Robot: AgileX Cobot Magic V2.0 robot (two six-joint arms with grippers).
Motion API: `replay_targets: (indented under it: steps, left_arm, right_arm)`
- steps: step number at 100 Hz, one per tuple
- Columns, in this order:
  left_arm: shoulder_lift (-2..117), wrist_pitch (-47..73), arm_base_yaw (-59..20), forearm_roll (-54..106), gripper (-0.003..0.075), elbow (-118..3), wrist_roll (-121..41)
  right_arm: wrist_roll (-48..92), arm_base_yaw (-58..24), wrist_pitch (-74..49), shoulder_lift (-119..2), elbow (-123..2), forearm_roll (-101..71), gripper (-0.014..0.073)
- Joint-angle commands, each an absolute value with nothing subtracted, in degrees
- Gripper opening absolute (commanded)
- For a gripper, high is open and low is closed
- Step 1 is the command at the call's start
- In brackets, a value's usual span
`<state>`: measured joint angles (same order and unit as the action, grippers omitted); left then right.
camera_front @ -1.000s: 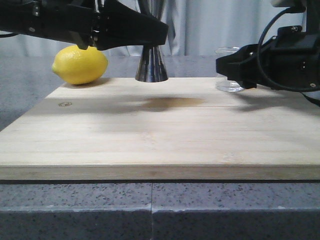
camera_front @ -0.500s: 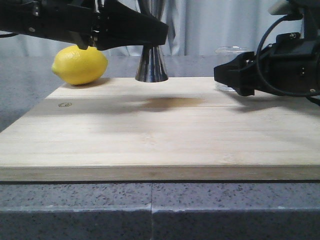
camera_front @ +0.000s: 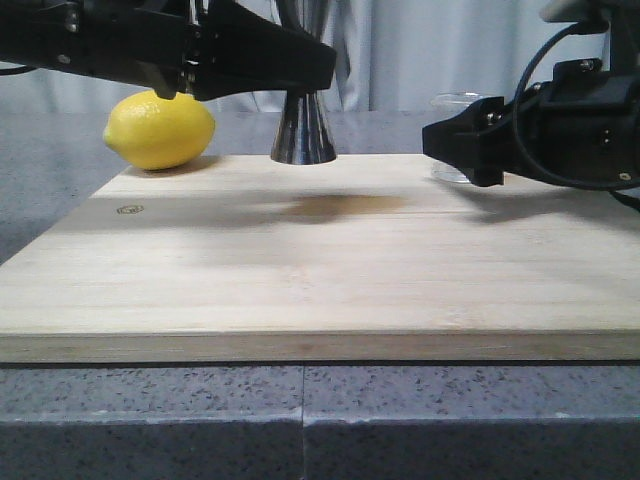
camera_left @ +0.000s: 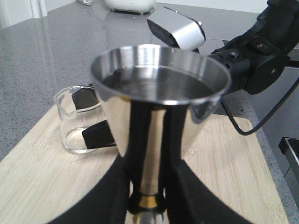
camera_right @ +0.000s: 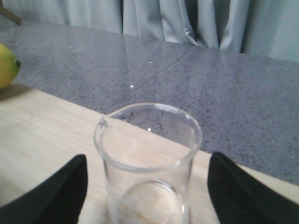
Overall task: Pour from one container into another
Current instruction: 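Raise the open right gripper away from the beaker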
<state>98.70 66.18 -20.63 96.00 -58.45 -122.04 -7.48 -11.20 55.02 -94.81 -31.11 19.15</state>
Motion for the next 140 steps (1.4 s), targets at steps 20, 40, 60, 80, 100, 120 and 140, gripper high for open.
replay_targets:
  steps: [20,40,60,80,100,120,140]
  left_arm:
    - [95.68,72.08,-20.95,100.19,0.0071,-60.02,-121.67]
    - [95.68,72.08,-20.95,100.19,0.0071,-60.02,-121.67]
    - [95.68,72.08,-20.95,100.19,0.0071,-60.02,-121.67]
    - [95.68,71.99,-20.95,100.19,0.0071,-60.02,-121.67]
    - [95.68,71.99,-20.95,100.19,0.0071,-60.02,-121.67]
    - [95.68,71.99,-20.95,100.19,0.0071,-60.02,-121.67]
    - [95.68,71.67,-20.69,100.19,0.0072,-60.02,-121.67]
  right_arm:
    - [-7.07,-11.01,58.82,-90.4,-32.04,18.64,0.0519]
    - [-7.07,-11.01,56.4,-89.45,-31.99,18.64,0.0548]
    - [-7.63,-11.01,55.46,-87.78,-30.4,18.75,0.0548]
    - [-7.63,-11.01,55.56,-84.33,-26.76,18.75,0.0548]
    - [-8.07,-11.01,53.24,-79.84,-23.94,18.75,0.0548]
    - [-9.17,-11.01,51.37,-72.06,-20.8,18.75,0.0548]
    - [-9.68,-11.01,45.93,-62.17,-19.51,18.75,0.0548]
